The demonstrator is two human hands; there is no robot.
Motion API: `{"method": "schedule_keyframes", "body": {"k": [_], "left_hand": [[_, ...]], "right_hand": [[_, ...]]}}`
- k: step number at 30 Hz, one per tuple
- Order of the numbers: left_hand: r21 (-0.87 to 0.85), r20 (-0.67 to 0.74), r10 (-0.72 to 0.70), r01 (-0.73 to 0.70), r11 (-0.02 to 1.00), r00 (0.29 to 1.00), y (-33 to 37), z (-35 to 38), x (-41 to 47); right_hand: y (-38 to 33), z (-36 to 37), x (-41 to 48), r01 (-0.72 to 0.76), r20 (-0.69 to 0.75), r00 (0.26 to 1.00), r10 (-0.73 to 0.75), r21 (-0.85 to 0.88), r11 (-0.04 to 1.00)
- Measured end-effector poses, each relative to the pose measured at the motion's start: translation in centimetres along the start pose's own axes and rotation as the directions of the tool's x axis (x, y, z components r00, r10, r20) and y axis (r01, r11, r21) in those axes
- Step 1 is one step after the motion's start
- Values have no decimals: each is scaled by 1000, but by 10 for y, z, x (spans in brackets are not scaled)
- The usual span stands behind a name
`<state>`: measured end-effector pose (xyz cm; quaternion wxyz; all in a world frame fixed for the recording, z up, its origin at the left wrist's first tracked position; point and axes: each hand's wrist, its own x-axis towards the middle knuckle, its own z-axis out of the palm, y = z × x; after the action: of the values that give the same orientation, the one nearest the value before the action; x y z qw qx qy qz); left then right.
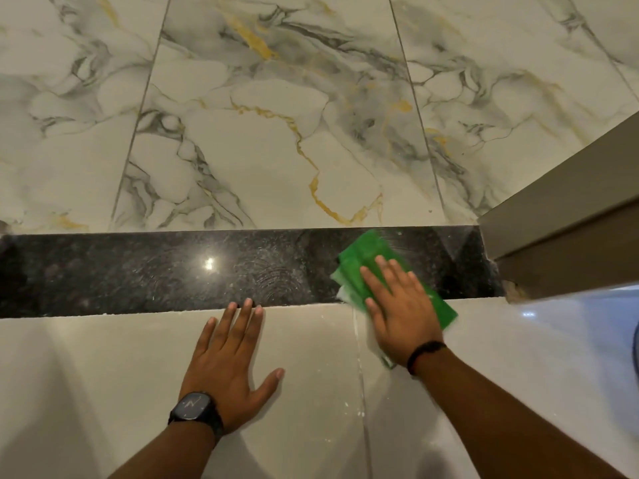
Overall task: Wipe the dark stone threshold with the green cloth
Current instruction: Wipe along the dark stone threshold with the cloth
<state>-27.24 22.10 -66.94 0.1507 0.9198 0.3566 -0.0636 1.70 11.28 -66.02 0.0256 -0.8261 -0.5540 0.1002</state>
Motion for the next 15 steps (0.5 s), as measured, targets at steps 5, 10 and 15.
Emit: {"method": "schedule_keyframes", "body": {"k": [5,10,15], "left_hand": [[-16,-28,-3,3,1000,1000,1,2,1],[-25,-40,-10,9,1000,999,1,2,1],[-15,-37,-55,55,998,998,-4,2,-2]], "right_hand": [[-6,2,34,-292,-97,951,293,23,956],[-58,4,72,-254,-82,964,254,2,967],[-128,11,74,71,11,997,-71,14,997]]}}
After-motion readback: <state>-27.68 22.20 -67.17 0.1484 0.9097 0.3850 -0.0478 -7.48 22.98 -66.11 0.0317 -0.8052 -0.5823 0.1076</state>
